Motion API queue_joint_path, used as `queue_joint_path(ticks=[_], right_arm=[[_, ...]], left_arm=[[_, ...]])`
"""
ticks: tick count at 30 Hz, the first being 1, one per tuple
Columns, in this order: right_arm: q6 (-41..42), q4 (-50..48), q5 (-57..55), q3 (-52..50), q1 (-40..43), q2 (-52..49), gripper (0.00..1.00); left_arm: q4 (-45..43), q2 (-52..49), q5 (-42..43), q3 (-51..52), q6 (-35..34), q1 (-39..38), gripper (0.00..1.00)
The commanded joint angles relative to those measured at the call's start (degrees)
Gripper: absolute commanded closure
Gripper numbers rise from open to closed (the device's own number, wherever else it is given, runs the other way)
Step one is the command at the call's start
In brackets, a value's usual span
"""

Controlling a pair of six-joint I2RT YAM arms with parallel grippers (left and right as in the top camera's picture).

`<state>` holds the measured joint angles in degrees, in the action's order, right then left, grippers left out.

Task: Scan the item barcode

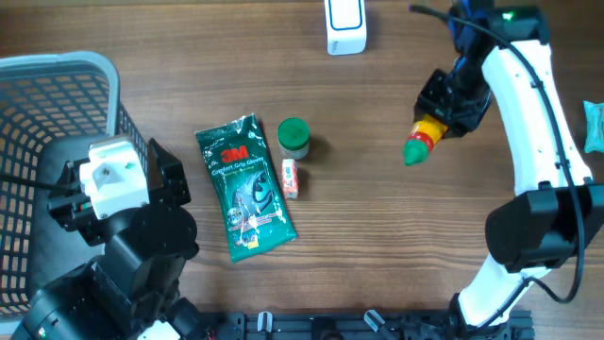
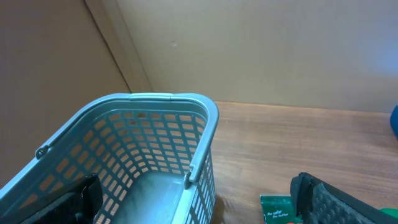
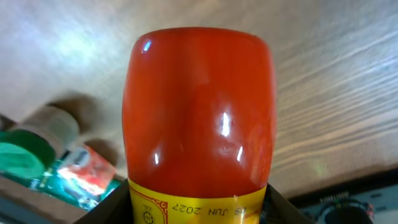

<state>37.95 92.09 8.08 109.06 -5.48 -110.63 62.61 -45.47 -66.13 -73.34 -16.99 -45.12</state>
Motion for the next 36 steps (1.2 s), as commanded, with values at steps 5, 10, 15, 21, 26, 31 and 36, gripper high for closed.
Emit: queue_joint_path(ticks=[5, 10, 15, 21, 26, 31, 36], right_arm=[[-0.5, -3.8, 0.1, -1.9, 8.6, -0.5, 0.63], [-4.7, -10.9, 9.1, -1.9, 31.9, -1.5, 0.52], [-9.5, -16.1, 27.8, -1.9, 50.9, -13.4, 0.52], [-6.4, -21.7, 37.3, -1.9, 58.9, -25.3, 0.46], [-6.3, -26.7, 36.2, -0.5, 62.1, -26.0, 0.27], [-9.0, -21.2, 34.8, 3.1, 66.2, -21.0, 0.04], [-10.4, -17.7, 34.7, 3.1, 61.8, -2.3, 0.00]], left_arm=[[-0.2, 0.2, 0.1, -0.1, 0.3, 0.0, 0.00], [-0.2, 0.2, 0.1, -0.1, 0.3, 0.0, 0.00], [-0.2, 0.2, 0.1, -0.1, 0.3, 0.0, 0.00], [-0.2, 0.2, 0.1, -0.1, 0.3, 0.0, 0.00], [-0.2, 0.2, 0.1, -0.1, 0.3, 0.0, 0.00], [-0.2, 0.2, 0.1, -0.1, 0.3, 0.0, 0.00], [-0.2, 0.2, 0.1, -0.1, 0.3, 0.0, 0.00]])
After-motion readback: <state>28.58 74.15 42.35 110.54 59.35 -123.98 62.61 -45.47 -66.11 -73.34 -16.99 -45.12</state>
